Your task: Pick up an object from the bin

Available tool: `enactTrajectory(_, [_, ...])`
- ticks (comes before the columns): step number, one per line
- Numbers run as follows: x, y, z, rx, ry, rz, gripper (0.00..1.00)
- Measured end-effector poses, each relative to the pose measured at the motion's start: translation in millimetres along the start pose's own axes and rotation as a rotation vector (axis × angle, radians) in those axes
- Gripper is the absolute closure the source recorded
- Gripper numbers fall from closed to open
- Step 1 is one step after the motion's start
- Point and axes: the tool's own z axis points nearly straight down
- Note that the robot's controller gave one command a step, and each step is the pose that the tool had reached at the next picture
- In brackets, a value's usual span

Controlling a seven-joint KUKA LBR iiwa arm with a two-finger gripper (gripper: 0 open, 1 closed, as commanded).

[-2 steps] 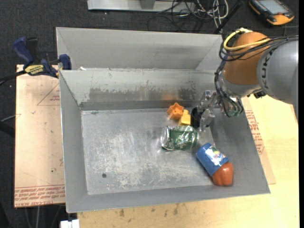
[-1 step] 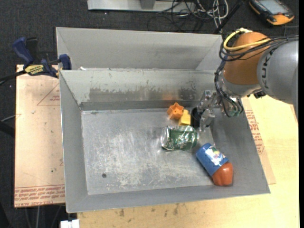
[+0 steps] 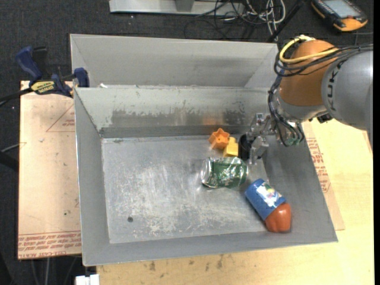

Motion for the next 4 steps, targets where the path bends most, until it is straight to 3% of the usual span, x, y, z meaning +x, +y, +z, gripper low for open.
enactTrajectory(4, [0.0,0.1,0.1,0.000,0.000,0.000,1.00])
